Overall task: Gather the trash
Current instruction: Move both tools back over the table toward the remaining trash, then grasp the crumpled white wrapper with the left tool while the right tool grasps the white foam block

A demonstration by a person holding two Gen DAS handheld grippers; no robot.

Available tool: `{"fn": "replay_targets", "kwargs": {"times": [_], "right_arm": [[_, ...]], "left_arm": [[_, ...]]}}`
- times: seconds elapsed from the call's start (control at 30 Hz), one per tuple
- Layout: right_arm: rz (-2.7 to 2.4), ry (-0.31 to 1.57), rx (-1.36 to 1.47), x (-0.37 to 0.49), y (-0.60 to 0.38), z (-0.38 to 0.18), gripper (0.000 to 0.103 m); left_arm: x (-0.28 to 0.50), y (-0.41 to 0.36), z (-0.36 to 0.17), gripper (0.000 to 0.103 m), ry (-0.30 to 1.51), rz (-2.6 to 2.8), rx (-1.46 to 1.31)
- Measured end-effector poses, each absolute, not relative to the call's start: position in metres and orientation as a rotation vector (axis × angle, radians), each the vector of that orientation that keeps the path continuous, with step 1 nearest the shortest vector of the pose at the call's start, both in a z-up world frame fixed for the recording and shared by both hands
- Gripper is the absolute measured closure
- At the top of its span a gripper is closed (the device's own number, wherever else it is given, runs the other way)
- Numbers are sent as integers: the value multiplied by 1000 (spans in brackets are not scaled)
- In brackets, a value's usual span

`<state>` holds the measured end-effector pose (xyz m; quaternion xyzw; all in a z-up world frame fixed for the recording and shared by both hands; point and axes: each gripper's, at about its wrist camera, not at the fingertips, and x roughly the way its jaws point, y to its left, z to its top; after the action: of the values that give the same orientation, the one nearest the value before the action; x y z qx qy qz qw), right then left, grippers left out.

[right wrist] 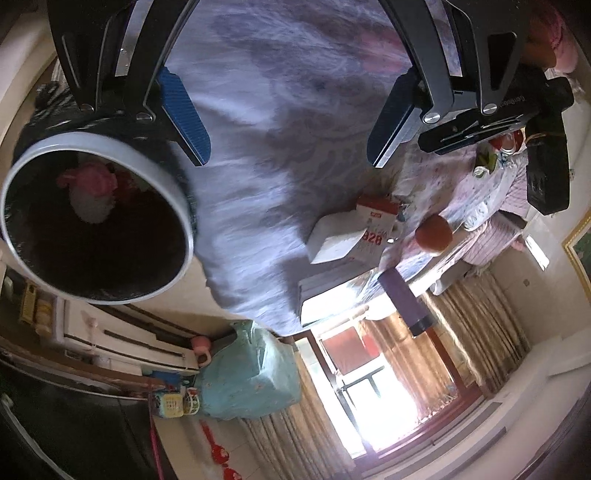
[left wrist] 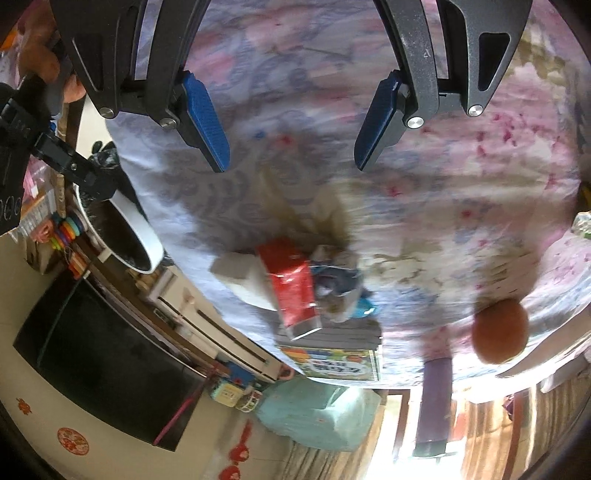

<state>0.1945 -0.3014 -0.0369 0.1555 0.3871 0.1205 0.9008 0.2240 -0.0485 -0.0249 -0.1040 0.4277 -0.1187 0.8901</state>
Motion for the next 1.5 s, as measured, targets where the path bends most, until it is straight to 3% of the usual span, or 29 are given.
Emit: {"fn": "replay_targets", "kwargs": {"times": [1.0, 1.23, 1.33, 1.4, 1.5], "right_arm": [[327, 857, 364, 259, -269, -55, 19], [352, 851, 398, 293, -261, -56, 24], [371, 867, 394, 306, -254, -60, 28], [390, 888, 391, 314, -247, -67, 34], [400, 928, 390, 320, -240, -78, 49]], "left_arm": [[318, -7, -39, 36, 889, -264, -287], [350, -2, -57, 55, 931, -290, -308], [358, -8, -62, 57, 944, -314, -312], [361, -14, -64, 58, 947, -333, -304], [365, -24, -68, 76, 952, -376, -287]]}}
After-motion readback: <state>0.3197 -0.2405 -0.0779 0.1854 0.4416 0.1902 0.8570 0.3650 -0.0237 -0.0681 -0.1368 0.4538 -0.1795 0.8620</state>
